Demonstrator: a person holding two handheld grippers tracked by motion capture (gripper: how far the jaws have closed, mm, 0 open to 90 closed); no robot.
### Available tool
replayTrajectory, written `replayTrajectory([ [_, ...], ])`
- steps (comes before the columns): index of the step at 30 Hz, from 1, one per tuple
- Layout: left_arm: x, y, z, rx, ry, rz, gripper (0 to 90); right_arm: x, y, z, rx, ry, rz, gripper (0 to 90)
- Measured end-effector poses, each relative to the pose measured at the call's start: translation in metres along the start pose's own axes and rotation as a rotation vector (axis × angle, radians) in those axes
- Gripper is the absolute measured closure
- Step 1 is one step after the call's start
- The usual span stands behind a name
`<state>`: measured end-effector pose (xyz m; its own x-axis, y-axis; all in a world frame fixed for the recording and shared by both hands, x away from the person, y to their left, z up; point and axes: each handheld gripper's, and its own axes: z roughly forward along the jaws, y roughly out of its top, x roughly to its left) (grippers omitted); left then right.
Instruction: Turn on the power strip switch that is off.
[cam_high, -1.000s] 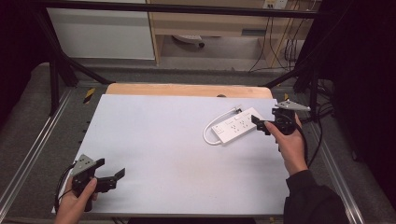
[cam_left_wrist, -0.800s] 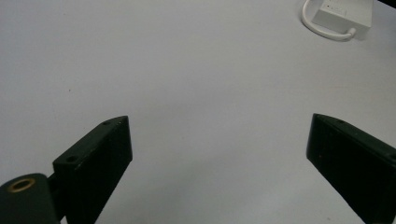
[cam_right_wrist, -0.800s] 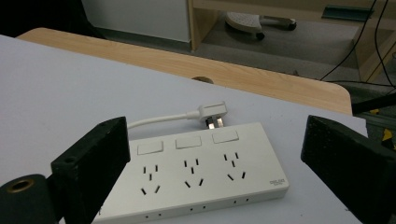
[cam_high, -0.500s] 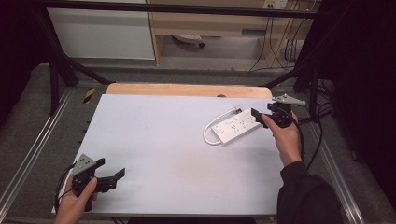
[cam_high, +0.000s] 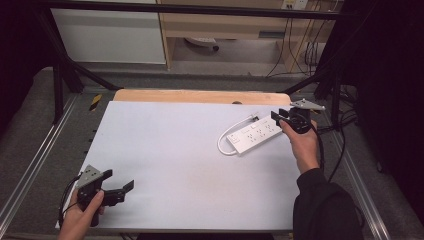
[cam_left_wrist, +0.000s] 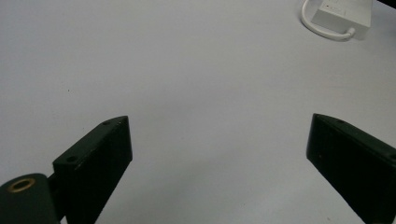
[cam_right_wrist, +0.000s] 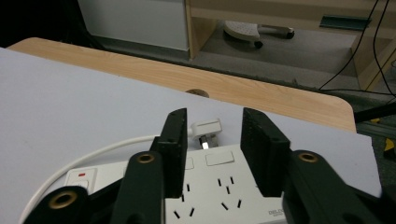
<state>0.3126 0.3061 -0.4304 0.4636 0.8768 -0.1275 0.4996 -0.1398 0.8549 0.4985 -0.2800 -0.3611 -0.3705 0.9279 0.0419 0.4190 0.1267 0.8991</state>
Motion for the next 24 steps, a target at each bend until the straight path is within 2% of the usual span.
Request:
replayTrajectory([
  [6,0.0,0.0,0.0,0.002,-0.002,0.001,6.9,-0.002,0.0,0.004,-0.018,-0.005,-0.005,77.5],
  [13,0.0,0.0,0.0,0.004,-0.003,0.0,6.9,-0.003,0.0,0.008,-0.028,-0.01,-0.003,85.9],
  [24,0.0,0.0,0.001,0.004,-0.005,0.002,6.8,-0.002,-0.001,0.015,-0.038,-0.011,0.006,89.4],
])
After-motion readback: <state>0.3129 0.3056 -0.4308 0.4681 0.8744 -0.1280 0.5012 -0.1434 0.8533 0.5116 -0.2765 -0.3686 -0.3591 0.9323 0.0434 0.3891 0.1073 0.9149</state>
